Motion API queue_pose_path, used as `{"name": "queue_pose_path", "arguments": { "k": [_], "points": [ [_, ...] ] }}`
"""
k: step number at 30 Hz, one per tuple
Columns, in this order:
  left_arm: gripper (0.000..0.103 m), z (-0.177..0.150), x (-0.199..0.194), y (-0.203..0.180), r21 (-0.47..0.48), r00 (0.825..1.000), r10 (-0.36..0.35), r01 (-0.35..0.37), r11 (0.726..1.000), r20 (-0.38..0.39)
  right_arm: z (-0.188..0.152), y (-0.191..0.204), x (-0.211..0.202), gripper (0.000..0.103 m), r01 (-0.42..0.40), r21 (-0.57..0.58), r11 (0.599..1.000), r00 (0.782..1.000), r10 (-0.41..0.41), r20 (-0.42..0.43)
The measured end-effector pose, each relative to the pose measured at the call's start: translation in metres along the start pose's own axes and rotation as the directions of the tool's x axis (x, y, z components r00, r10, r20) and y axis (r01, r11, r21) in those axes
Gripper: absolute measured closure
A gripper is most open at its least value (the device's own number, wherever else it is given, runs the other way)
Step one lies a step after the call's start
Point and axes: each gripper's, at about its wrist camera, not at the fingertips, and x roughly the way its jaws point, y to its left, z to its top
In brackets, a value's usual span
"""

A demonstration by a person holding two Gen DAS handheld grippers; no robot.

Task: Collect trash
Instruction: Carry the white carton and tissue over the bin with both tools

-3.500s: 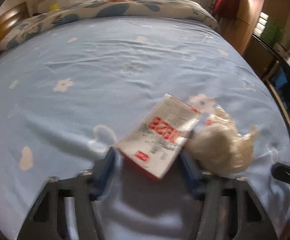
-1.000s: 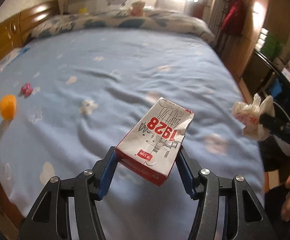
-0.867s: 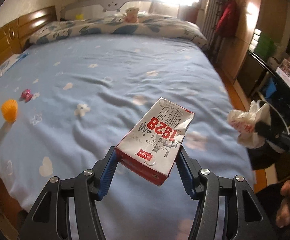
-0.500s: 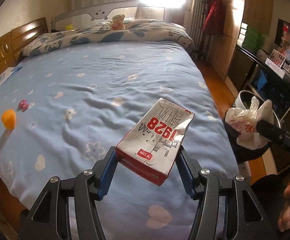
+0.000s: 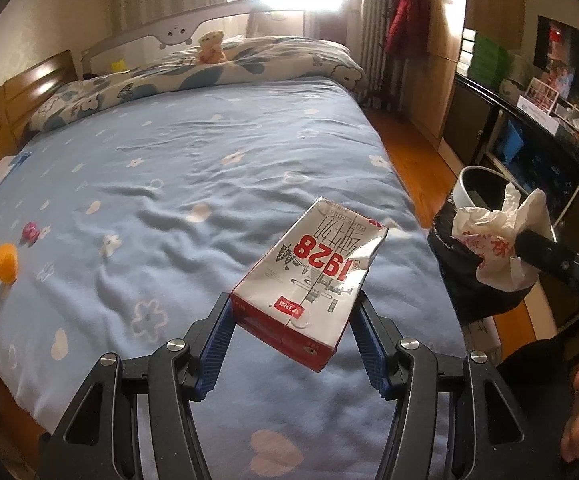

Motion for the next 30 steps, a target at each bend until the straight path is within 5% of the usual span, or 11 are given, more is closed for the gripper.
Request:
{"name": "queue_pose_path", "arguments": {
  "k": [30],
  "points": [
    [0.046, 0.031, 0.034, -0.062, 0.125, 0.998, -0.056, 0.056, 0.991, -0.002, 0.014, -0.07, -0.03, 0.067, 0.125, 0.08, 0.989, 0.992, -0.126, 0.011]
  ]
}}
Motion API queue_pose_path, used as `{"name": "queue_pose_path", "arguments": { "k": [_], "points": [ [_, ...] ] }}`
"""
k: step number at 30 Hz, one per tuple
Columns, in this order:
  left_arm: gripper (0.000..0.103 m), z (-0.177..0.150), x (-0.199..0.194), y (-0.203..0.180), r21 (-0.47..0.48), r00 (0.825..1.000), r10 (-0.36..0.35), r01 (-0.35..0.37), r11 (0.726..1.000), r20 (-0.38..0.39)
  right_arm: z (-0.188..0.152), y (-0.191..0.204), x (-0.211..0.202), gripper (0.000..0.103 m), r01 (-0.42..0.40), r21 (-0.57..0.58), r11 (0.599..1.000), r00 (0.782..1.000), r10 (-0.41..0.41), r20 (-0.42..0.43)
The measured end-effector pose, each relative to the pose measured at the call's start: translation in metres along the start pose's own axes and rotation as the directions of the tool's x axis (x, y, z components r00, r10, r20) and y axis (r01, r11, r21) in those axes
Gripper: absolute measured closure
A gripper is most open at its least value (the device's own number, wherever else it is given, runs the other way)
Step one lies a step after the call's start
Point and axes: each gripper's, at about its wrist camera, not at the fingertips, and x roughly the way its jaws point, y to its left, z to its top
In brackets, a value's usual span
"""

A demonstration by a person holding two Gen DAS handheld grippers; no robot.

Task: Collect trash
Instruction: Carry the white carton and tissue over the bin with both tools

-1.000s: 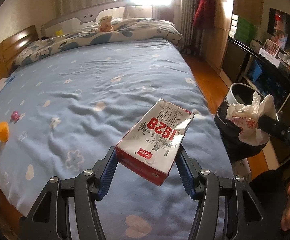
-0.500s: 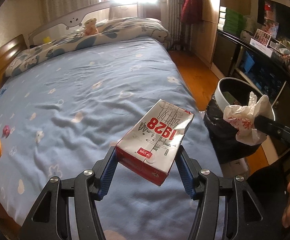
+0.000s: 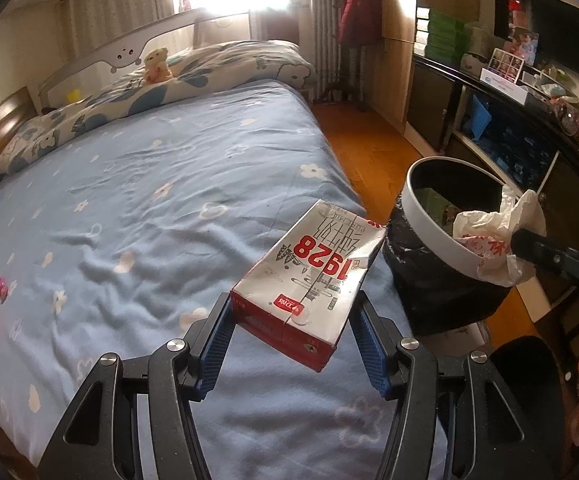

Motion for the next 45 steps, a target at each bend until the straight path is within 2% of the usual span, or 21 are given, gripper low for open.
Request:
{"name": "queue_pose_path", "arguments": {
  "k": [22, 45],
  "points": [
    [0.046, 0.017, 0.014, -0.022, 0.049, 0.999, -0.031, 0.03, 0.998, 0.009, 0.013, -0.034, -0.012, 0.067, 0.054, 0.04, 0.998, 0.998, -0.055, 0.018],
    [0.048, 0.023, 0.014, -0.022, 0.062, 0.997, -0.075, 0.073, 0.995, 0.036, 0.019, -0.044, -0.017, 0.067, 0.057, 0.059, 0.997, 0.998, -0.059, 0.023]
  ]
}}
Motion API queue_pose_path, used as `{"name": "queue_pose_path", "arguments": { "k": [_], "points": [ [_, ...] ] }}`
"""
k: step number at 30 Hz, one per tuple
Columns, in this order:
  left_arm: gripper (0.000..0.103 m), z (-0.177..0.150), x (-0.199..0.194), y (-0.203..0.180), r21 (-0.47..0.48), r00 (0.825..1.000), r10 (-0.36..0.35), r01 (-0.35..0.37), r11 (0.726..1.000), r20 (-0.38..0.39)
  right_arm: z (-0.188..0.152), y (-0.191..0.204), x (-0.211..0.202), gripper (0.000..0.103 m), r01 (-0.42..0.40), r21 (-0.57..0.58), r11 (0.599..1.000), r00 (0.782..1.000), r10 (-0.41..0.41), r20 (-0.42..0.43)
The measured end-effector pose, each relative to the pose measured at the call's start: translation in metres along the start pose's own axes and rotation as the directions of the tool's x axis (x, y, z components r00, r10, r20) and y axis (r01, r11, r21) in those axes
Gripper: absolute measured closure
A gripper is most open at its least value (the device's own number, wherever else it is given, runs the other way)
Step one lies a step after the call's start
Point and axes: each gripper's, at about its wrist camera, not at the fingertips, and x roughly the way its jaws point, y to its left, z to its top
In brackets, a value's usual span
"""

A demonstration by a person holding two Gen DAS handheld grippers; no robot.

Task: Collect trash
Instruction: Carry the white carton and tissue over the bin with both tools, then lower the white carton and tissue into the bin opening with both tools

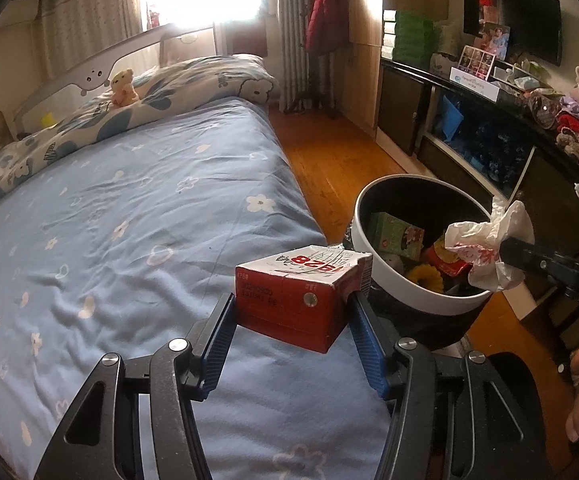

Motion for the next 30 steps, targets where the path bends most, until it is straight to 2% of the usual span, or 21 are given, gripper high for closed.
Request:
{"name": "queue_pose_path", "arguments": {
  "k": [30],
  "points": [
    [0.049, 0.018, 0.005, -0.02, 0.047, 0.998, -0.058, 0.057, 0.997, 0.027, 0.008, -0.01, -0.012, 0.067, 0.018, 0.018, 1.0, 1.0, -0.018, 0.02]
  ]
}}
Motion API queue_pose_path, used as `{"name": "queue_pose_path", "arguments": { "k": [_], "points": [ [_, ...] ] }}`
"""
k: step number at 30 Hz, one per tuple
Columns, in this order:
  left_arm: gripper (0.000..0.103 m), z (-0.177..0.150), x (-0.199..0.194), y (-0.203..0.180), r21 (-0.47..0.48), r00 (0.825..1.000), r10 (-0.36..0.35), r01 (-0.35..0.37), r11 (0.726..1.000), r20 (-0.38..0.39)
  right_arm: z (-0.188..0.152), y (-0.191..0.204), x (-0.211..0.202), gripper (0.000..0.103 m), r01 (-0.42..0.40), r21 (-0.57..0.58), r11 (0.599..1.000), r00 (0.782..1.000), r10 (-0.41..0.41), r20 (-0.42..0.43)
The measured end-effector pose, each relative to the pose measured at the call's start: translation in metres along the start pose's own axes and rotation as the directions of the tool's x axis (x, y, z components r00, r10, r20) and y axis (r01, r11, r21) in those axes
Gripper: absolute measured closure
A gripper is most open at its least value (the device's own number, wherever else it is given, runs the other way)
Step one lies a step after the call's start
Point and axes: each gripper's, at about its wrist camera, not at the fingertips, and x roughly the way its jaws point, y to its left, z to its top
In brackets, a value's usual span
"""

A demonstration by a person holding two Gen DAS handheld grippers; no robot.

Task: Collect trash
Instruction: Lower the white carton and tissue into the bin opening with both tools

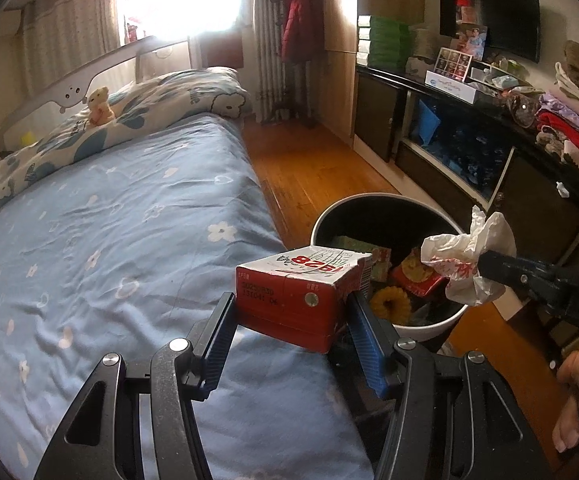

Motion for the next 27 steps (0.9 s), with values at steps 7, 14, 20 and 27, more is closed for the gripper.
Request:
{"name": "queue_pose_path", "arguments": {
  "k": [7, 14, 20, 27],
  "points": [
    [0.049, 0.003, 0.004, -0.001, 0.004, 1.0, -0.006, 0.006, 1.0, 0.0, 0.001, -0.007, -0.001, 0.067, 0.004, 0.009, 1.0, 1.0, -0.004, 0.001],
    [0.049, 0.008, 0.006, -0.004, 0.011, 1.0, -0.012, 0.012, 1.0, 0.001, 0.003, -0.011, 0.0, 0.067, 0.005, 0.015, 1.0, 1.0, -0.005, -0.004],
    [0.049, 0.012, 0.012, -0.011, 0.019, 1.0, -0.014, 0.014, 1.0, 0.0, 0.006, -0.018, 0.005, 0.067, 0.005, 0.024, 1.0, 1.0, -0.005, -0.017],
    [0.049, 0.017, 0.018, -0.014, 0.027, 1.0, -0.017, 0.017, 0.999, 0.0, 0.011, -0.018, 0.011, 0.067, 0.009, 0.021, 1.0, 1.0, -0.009, -0.03]
  ]
}}
